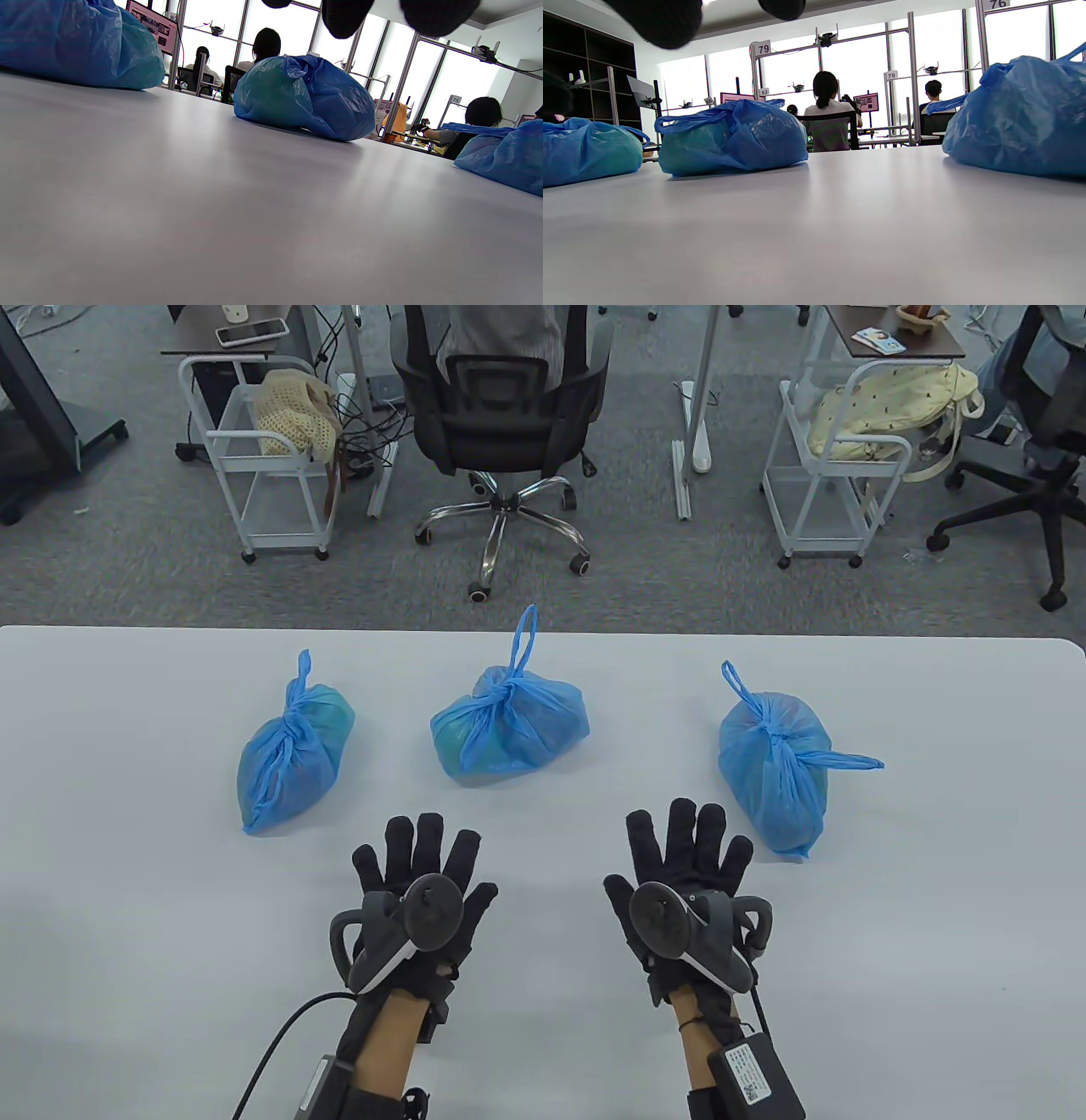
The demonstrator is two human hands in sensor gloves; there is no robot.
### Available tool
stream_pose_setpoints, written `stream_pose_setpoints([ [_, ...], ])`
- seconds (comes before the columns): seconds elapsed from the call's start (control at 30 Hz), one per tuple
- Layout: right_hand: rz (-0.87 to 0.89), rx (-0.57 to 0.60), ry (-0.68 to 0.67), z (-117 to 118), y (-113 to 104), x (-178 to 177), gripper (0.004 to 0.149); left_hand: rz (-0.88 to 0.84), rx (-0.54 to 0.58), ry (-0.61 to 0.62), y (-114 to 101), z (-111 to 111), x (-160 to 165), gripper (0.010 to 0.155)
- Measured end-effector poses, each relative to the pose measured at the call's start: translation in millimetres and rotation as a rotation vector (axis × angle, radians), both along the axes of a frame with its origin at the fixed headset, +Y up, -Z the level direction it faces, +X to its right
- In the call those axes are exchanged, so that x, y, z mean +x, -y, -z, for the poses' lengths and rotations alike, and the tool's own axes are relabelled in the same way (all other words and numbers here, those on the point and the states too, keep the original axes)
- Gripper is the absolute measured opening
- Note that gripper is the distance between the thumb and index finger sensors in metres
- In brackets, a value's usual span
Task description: Tie knot on plastic bag top
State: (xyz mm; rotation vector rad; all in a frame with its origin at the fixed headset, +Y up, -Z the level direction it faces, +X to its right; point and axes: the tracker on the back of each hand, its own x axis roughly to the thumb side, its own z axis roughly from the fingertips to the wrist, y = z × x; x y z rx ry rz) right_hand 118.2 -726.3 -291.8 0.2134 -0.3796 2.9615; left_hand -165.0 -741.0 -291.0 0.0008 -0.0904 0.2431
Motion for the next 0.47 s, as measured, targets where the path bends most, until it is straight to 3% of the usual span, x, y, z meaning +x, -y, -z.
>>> stream_pose_setpoints([
  [0.47, 0.027, -0.045, -0.025, 0.5, 0.7, -1.6, 0.074, -0.047, -0.038, 0.007, 3.0, 1.0, -0.4, 0.065],
])
